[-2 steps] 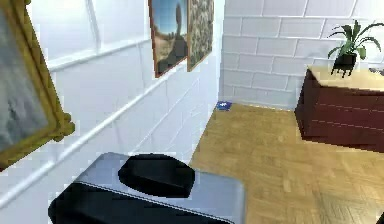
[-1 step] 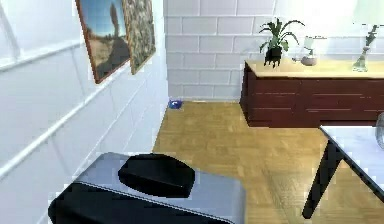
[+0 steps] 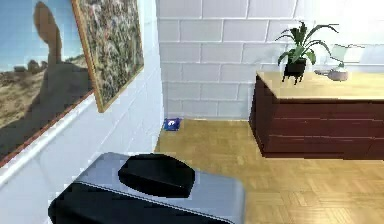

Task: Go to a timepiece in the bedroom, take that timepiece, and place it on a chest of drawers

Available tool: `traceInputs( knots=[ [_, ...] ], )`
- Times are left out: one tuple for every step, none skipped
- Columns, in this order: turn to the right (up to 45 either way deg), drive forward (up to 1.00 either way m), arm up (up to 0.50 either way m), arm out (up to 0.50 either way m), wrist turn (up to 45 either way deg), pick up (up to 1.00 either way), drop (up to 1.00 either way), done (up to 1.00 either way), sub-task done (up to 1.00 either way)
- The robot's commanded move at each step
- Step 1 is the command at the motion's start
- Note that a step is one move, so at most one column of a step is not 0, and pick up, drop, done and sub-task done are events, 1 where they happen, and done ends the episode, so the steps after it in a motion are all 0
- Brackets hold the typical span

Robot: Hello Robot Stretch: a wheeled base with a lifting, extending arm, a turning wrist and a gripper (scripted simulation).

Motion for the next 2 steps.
traceInputs(
  knots=[
    [30.0, 0.00, 0.00, 0.00, 0.0, 0.00, 0.00, 0.00, 0.00],
    [0.0, 0.80, 0.00, 0.00, 0.0, 0.00, 0.00, 0.00, 0.00]
  ],
)
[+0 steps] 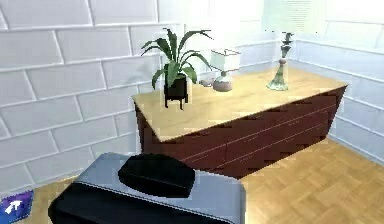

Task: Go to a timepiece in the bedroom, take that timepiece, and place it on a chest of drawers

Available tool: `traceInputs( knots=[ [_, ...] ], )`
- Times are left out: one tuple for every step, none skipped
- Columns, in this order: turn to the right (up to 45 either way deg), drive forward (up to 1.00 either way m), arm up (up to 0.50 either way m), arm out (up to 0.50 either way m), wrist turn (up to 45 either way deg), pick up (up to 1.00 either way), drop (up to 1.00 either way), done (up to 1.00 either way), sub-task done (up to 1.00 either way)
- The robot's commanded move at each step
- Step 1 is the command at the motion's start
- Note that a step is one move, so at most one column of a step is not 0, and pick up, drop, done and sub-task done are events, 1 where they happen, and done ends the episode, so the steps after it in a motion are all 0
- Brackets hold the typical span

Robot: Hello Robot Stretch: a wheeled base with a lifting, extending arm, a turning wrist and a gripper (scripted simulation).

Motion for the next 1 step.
traceInputs(
  knots=[
    [18.0, 0.00, 0.00, 0.00, 0.0, 0.00, 0.00, 0.00, 0.00]
  ],
)
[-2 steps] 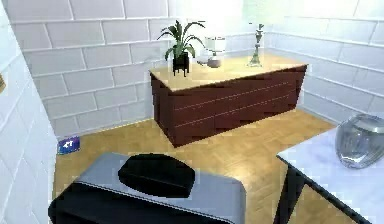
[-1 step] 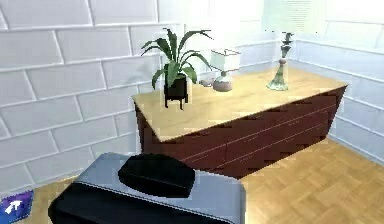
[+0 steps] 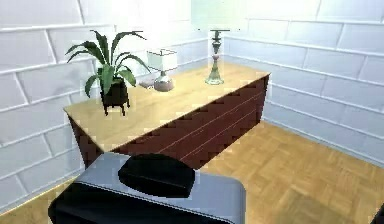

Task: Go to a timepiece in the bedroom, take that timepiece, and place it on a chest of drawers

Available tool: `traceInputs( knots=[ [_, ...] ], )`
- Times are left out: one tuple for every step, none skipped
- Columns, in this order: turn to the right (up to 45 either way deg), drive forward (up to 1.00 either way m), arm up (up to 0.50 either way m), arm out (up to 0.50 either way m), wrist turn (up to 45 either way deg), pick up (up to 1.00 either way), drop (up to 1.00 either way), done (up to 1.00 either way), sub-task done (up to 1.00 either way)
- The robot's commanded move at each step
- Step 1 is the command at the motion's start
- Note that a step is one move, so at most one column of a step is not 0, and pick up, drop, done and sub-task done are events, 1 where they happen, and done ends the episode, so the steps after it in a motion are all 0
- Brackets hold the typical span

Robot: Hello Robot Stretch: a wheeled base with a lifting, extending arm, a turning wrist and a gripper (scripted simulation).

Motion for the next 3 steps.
traceInputs(
  knots=[
    [0.0, 0.30, 0.00, 0.00, 0.0, 0.00, 0.00, 0.00, 0.00],
    [24.0, 0.00, 0.00, 0.00, 0.0, 0.00, 0.00, 0.00, 0.00],
    [0.0, 1.00, 0.00, 0.00, 0.0, 0.00, 0.00, 0.00, 0.00]
  ],
)
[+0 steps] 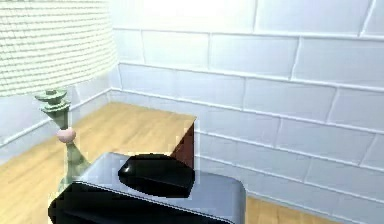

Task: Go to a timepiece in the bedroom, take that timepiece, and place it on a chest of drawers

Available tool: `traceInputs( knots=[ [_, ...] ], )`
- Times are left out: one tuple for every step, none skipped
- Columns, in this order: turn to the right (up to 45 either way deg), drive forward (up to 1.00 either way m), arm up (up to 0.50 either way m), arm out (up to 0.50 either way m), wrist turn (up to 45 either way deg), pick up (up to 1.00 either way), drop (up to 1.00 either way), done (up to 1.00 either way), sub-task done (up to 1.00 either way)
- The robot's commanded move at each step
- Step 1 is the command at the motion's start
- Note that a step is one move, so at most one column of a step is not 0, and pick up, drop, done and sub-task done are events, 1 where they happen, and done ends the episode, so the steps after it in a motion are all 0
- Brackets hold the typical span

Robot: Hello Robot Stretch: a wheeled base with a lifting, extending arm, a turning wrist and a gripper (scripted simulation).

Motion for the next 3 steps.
traceInputs(
  knots=[
    [6.0, 0.00, 0.00, 0.00, 0.0, 0.00, 0.00, 0.00, 0.00],
    [0.0, 0.25, 0.00, 0.00, 0.0, 0.00, 0.00, 0.00, 0.00],
    [-45.0, 0.00, 0.00, 0.00, 0.0, 0.00, 0.00, 0.00, 0.00]
  ],
)
